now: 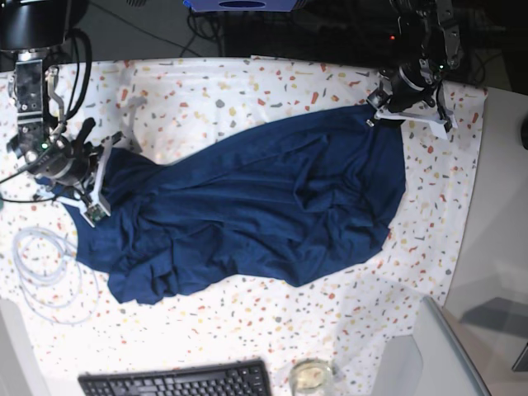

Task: Layout the t-shirt on the table in an organized manner, then fold the t-shirt properly
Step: 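Grasp the shirt edges with both grippers and pull them apart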

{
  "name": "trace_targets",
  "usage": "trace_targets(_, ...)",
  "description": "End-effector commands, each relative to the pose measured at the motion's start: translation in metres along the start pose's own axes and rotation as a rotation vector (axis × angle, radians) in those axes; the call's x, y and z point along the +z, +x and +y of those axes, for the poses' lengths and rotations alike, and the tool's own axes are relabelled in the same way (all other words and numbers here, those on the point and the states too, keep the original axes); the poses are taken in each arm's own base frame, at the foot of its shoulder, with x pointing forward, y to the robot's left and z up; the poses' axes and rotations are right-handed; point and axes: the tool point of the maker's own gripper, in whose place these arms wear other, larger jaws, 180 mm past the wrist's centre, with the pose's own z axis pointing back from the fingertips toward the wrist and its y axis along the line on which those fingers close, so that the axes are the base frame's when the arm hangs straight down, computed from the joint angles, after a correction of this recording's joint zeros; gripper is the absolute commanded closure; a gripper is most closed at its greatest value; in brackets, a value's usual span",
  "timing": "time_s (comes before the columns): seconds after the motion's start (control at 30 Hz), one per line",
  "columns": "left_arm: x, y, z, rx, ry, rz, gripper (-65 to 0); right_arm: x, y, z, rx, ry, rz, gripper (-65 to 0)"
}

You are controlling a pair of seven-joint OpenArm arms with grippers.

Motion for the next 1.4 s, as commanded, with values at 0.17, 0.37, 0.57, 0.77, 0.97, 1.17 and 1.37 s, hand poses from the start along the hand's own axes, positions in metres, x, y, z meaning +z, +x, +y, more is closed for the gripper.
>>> trace_targets(0.17, -0.005, 0.004, -0.005, -0.006, -0.007, -0.010, -16.3, 0.003, 0.010, -0.003, -0.004, -0.009, -0.035, -0.6)
trace_targets(0.37, -0.001, 0.009, -0.005, -0.005, -0.010, -0.028, -16.5, 0.003, 0.009, -0.003, -0.004, -0.008, -0.034, -0.6)
trace_targets(0.57, 0.000, 0.014, -0.010, -0.005, -0.020, -0.038, -16.5, 0.003, 0.010, -0.003, -0.004, -0.009, -0.035, -0.6)
trace_targets(0.77, -0.001, 0.018, -0.008, -0.019, -0.015, -0.042, -16.8, 0.003, 0.010, -0.003, -0.003, -0.010, -0.035, -0.6)
trace_targets(0.97, -0.001, 0.023, -0.010, -0.023, -0.019, -0.051, -31.1, 0.003, 0.011, -0.004, -0.003, -0.012, -0.037, -0.6)
trace_targets(1.17, -0.002, 0.027, -0.012, -0.027, -0.023, -0.056, -20.6, 0.003, 0.011, -0.004, -0.003, -0.012, -0.037, -0.6)
trace_targets(1.37, -0.004, 0.024, -0.007, -0.022, -0.012, -0.046, -18.1, 0.003, 0.012, -0.005, -0.005, -0.013, -0.039, -0.6)
